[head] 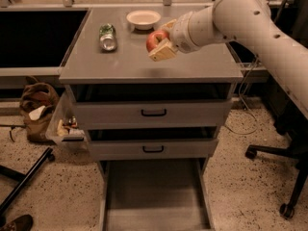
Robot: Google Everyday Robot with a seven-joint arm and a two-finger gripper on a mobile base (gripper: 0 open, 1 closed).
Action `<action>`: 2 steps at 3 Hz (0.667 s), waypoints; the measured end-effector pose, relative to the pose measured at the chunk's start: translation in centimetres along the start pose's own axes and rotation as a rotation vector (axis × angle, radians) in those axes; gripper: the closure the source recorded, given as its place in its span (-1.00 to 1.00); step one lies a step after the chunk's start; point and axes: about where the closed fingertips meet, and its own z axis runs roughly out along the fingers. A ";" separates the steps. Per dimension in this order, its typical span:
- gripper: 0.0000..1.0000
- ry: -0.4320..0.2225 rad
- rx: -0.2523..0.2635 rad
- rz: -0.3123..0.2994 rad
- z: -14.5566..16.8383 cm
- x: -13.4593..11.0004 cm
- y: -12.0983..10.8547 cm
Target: Pick apple from bottom drawer and place on counter
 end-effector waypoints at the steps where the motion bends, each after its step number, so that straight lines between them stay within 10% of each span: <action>1: 1.00 0.064 -0.106 0.025 2.7 1.1 -0.1; 2: 1.00 0.128 -0.209 0.050 4.3 1.7 0.1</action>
Offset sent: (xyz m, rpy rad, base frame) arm 0.0319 0.0158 -0.0447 -0.1650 0.3733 0.0991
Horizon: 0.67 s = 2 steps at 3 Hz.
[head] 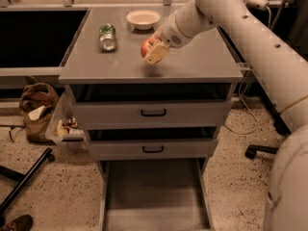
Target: Pick apple from bottom drawer and place on counter
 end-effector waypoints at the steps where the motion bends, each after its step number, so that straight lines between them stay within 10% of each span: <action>1: 1.00 0.060 -0.087 0.022 1.8 1.0 0.5; 2: 1.00 0.088 -0.137 0.044 2.7 1.8 0.8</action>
Offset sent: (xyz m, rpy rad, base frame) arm 0.0077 -0.0008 -0.0631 -0.0972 0.2907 0.0455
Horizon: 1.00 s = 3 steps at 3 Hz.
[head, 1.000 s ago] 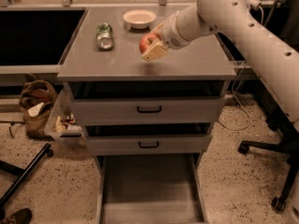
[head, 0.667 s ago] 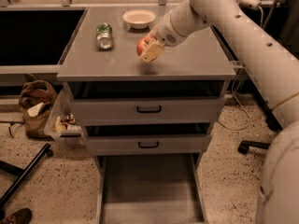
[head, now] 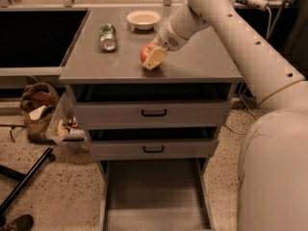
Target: Pick apple from bottom drawer and place on counter
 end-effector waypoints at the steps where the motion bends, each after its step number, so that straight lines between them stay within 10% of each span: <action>1: 0.60 0.000 0.000 0.000 0.0 0.0 0.0; 3: -0.29 0.000 0.000 0.000 0.0 0.0 0.0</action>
Offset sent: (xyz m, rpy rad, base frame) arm 0.0000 0.0001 -0.0001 0.0000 0.0001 0.0001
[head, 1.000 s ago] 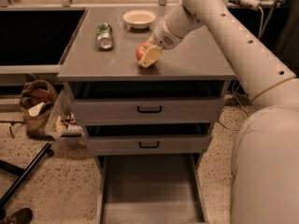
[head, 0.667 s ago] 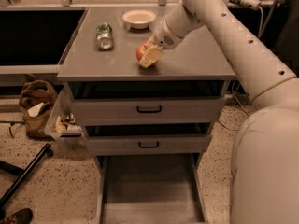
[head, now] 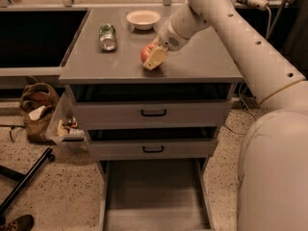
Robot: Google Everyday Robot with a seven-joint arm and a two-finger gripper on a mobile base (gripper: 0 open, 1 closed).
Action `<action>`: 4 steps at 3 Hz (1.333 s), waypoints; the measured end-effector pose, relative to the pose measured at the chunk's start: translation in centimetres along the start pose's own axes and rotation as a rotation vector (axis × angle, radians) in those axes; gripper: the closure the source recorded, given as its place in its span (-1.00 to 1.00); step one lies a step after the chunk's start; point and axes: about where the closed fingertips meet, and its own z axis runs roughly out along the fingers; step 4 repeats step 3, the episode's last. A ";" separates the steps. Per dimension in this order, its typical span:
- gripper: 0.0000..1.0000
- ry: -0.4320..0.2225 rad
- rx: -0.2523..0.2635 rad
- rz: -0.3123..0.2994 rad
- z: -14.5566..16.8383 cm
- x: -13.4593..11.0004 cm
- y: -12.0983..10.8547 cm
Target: Pick apple from bottom drawer and place on counter
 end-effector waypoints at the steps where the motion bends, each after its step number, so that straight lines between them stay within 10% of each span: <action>1: -0.79 0.000 0.000 0.000 0.0 0.0 0.0; 4: -1.00 0.000 0.000 0.000 0.0 0.0 0.0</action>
Offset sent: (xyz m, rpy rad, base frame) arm 0.0000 0.0000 0.0000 0.0000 0.0000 0.0000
